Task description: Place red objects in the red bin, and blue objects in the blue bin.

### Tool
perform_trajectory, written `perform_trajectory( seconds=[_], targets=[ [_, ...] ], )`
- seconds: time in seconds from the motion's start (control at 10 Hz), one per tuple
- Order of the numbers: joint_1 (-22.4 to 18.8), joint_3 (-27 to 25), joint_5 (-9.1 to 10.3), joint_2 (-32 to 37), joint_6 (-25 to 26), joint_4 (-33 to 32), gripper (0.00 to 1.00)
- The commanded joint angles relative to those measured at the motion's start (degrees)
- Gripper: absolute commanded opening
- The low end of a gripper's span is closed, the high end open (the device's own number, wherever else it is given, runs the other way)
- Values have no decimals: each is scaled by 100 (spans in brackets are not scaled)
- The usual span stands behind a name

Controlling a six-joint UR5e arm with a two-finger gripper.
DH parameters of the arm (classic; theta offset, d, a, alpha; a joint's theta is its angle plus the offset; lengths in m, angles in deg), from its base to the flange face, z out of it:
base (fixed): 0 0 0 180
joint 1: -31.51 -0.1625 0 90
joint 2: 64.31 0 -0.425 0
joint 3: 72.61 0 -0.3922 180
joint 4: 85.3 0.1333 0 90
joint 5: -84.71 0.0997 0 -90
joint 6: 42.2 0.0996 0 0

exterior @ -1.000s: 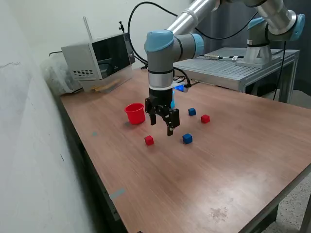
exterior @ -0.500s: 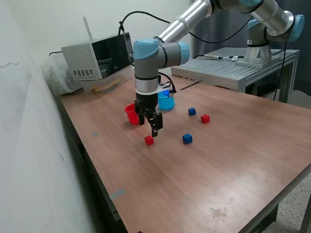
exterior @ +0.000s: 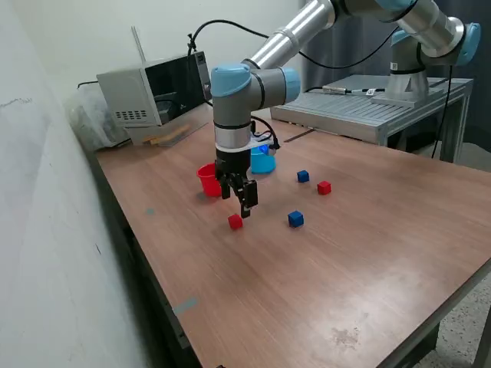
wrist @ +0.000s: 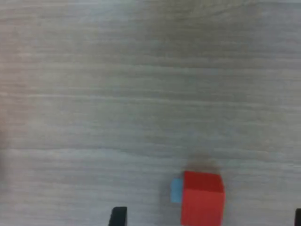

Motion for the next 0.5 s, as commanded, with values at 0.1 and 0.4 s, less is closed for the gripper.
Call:
perform_trajectory(
  seconds=[0.1, 0.4],
  targets=[
    [-195, -22, 24, 3, 224, 28, 100],
    [-143, 31, 16, -102, 206, -7, 100]
  ],
)
